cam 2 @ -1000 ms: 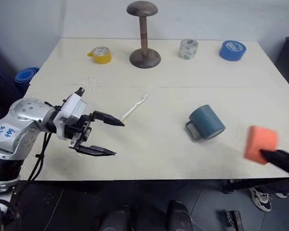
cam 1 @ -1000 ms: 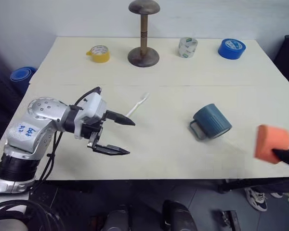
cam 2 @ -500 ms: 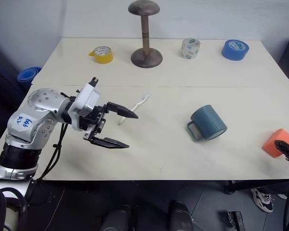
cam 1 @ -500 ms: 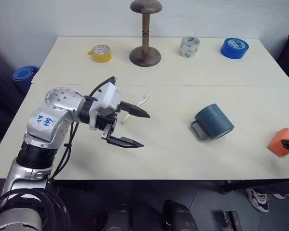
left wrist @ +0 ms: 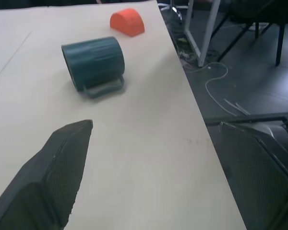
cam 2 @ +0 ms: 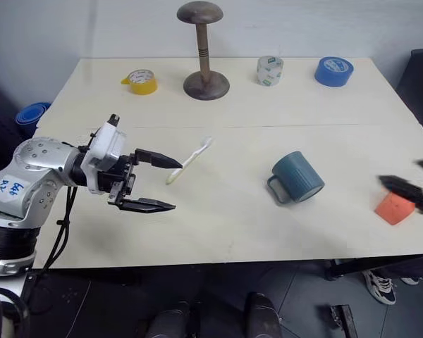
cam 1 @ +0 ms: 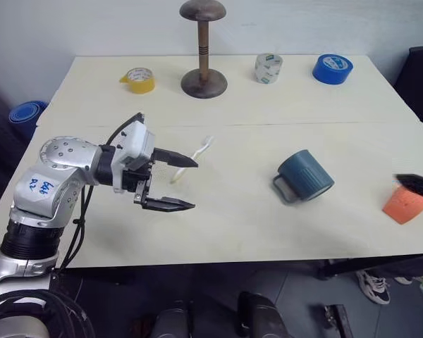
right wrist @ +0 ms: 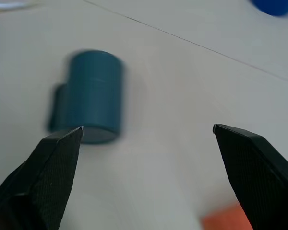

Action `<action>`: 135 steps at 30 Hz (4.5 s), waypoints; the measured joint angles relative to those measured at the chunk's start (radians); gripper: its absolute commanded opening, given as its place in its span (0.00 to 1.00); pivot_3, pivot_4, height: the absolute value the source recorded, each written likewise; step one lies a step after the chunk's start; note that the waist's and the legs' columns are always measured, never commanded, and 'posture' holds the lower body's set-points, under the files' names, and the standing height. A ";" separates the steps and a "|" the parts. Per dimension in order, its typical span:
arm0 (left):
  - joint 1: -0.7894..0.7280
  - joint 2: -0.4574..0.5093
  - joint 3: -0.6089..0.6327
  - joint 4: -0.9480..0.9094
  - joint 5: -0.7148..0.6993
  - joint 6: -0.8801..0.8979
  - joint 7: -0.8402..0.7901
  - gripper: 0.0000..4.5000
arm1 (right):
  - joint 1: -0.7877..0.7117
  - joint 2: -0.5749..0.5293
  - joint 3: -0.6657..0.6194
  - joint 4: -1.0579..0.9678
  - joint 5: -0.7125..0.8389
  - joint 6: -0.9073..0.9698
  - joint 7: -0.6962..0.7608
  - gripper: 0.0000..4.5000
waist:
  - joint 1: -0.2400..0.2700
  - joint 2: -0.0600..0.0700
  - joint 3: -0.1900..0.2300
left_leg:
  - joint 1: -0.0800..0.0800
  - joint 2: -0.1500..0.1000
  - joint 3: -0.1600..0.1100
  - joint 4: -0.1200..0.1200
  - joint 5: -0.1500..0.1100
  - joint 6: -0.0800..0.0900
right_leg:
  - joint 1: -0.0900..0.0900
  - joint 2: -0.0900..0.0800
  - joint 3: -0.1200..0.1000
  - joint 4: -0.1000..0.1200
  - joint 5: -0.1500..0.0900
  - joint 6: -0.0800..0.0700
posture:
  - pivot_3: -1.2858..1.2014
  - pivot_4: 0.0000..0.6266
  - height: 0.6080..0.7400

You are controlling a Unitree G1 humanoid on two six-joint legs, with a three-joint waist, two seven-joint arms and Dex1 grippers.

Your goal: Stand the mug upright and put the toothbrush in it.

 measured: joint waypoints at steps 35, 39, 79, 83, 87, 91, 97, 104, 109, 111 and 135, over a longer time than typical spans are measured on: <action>-0.013 0.022 0.015 0.000 0.012 0.015 0.051 1.00 | -0.240 0.528 0.744 0.023 -0.505 0.020 -0.551 0.22 | 0.018 -0.002 0.000 | -0.006 -0.002 0.000 0.001 0.000 0.000 | -0.003 -0.001 -0.003 -0.002 0.000 0.000 | 0.52 0.24 1.00; -0.013 0.022 0.015 -0.006 0.002 0.021 0.042 1.00 | -0.239 0.540 0.737 0.019 -0.541 -0.001 -0.528 0.00 | 0.018 -0.002 0.000 | -0.005 -0.002 0.000 0.001 0.000 0.000 | -0.003 -0.001 -0.003 -0.002 0.000 0.000 | 0.52 0.24 1.00; -0.082 0.152 0.033 0.007 -0.036 0.116 -0.016 1.00 | -0.181 1.036 0.744 0.457 -0.427 -0.786 0.098 0.85 | -0.030 0.000 0.001 | -0.002 -0.001 -0.002 -0.001 0.000 -0.002 | -0.004 0.000 -0.003 0.008 0.000 0.000 | 0.52 0.24 1.00; -0.098 0.132 0.009 0.040 -0.018 0.092 -0.029 1.00 | -0.127 0.997 0.744 0.366 -0.430 -0.754 0.075 0.99 | -0.030 0.000 0.001 | -0.001 -0.001 -0.002 -0.001 0.000 -0.002 | -0.004 0.000 -0.003 0.008 0.000 0.000 | 0.52 0.24 1.00; -0.108 0.110 -0.006 0.065 -0.002 0.069 -0.046 1.00 | -0.094 0.906 0.738 0.272 -0.448 -0.693 0.046 0.99 | -0.028 0.000 0.001 | -0.002 -0.001 -0.002 0.000 0.000 -0.002 | -0.004 0.000 -0.003 0.008 0.000 0.000 | 0.52 0.24 1.00; -0.124 0.090 -0.024 0.107 0.026 0.040 -0.055 1.00 | -0.063 0.789 0.732 0.163 -0.448 -0.621 0.044 0.99 | -0.025 -0.001 0.001 | -0.002 -0.001 -0.002 0.000 0.000 -0.002 | -0.004 0.000 -0.002 0.008 0.000 0.000 | 0.52 0.24 1.00; -0.207 0.023 -0.119 0.323 0.234 0.027 0.117 1.00 | -0.007 0.548 0.651 -0.024 -0.404 -0.462 0.056 0.99 | -0.005 -0.001 0.001 | -0.002 -0.002 -0.001 0.000 0.000 -0.001 | -0.003 -0.001 -0.002 0.006 0.000 0.000 | 0.52 0.24 1.00; -0.389 -0.202 -0.135 0.643 0.383 0.190 0.426 1.00 | -0.039 0.327 0.355 -0.229 -0.086 -0.183 0.014 0.99 | 0.025 -0.004 0.002 | -0.003 -0.003 -0.001 0.000 0.000 0.001 | -0.003 -0.001 -0.002 0.005 0.000 0.001 | 0.52 0.24 1.00; -0.460 -0.339 -0.189 0.812 0.437 0.181 0.456 1.00 | -0.188 0.175 0.235 -0.248 0.198 -0.048 -0.095 0.99 | 0.024 -0.005 0.003 | -0.004 -0.003 0.000 0.001 0.000 0.001 | -0.003 -0.001 -0.003 0.003 0.000 0.001 | 0.52 0.24 1.00; -0.495 -0.375 -0.212 0.884 0.461 0.154 0.441 1.00 | -0.249 0.093 0.215 -0.223 0.297 -0.012 -0.122 0.99 | 0.024 -0.005 0.003 | -0.004 -0.003 0.000 0.001 0.000 0.001 | -0.003 -0.001 -0.003 0.002 0.000 0.001 | 0.52 0.24 1.00; -0.705 -0.569 -0.188 1.444 0.660 -0.166 0.557 0.02 | -0.346 -0.090 0.199 -0.167 0.493 -0.002 -0.207 1.00 | 0.025 -0.007 0.003 | -0.008 -0.004 0.000 0.002 0.000 0.003 | -0.003 -0.003 -0.005 -0.002 0.001 0.002 | 0.52 0.24 1.00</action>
